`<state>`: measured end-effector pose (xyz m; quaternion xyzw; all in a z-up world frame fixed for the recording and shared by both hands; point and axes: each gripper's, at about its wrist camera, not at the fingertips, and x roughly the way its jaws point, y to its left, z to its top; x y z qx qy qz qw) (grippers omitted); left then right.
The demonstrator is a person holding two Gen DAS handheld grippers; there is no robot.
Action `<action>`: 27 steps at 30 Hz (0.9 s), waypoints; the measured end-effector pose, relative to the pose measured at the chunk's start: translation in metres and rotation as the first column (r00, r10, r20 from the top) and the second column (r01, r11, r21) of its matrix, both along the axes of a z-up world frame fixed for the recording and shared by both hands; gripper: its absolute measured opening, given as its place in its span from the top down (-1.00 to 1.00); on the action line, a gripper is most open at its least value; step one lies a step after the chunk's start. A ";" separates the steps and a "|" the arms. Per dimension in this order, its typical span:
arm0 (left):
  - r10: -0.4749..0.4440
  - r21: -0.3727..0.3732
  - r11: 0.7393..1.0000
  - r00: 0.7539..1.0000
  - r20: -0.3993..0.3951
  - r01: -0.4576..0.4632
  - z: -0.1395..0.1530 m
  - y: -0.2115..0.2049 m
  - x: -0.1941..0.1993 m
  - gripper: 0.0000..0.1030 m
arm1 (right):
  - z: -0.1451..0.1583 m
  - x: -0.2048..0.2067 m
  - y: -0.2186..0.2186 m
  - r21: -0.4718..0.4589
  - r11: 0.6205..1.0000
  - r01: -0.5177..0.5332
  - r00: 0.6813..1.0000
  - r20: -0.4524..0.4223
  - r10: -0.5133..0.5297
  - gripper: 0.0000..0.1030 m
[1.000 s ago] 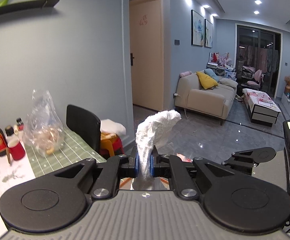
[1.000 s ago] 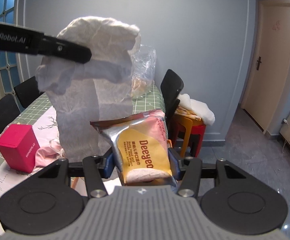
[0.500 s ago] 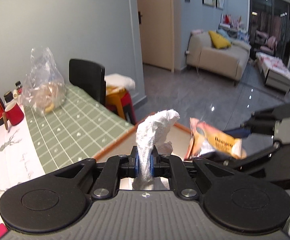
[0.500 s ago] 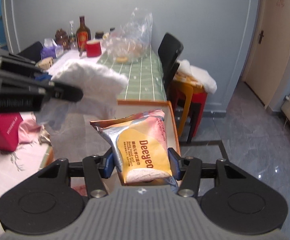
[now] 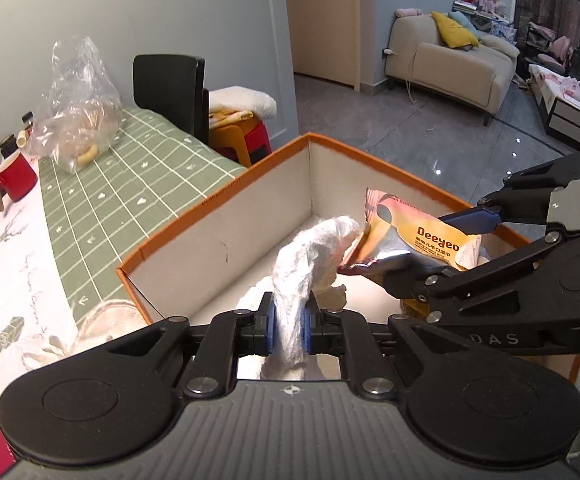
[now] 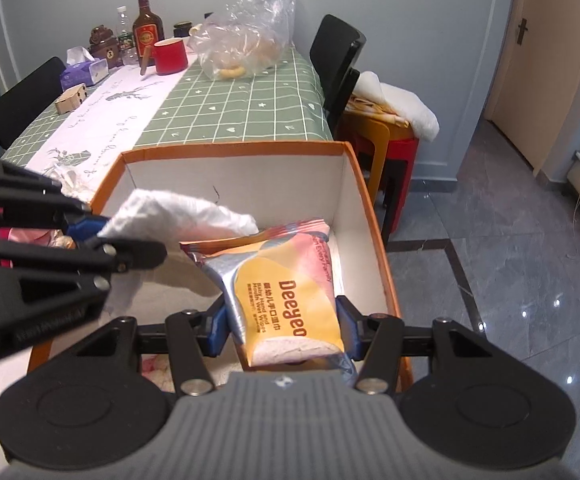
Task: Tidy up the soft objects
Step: 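Open both grippers to release the packet and bag into the box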
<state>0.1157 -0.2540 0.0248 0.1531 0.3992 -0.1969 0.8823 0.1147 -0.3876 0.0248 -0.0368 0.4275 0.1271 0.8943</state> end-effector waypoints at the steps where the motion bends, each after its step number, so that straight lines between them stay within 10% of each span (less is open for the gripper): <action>1: 0.004 0.007 1.000 1.000 -0.006 -0.004 -0.003 -0.002 0.001 0.72 | -0.002 0.002 0.000 0.004 1.000 0.007 1.000 -0.004 -0.007 -0.03; 8: 0.043 0.065 0.997 0.999 -0.021 -0.041 -0.017 -0.009 0.004 0.64 | -0.015 0.013 0.003 0.006 0.999 0.051 0.998 -0.022 -0.051 -0.03; 18: 0.059 0.020 0.998 0.998 -0.020 -0.059 -0.011 0.008 0.002 -0.29 | -0.019 0.013 0.002 0.004 0.998 0.056 0.998 -0.022 -0.056 -0.09; 27: 0.045 0.001 0.999 0.999 0.014 -0.045 0.007 0.011 -0.004 -0.30 | 0.000 0.005 -0.002 0.064 0.996 0.069 0.997 0.037 -0.072 -0.10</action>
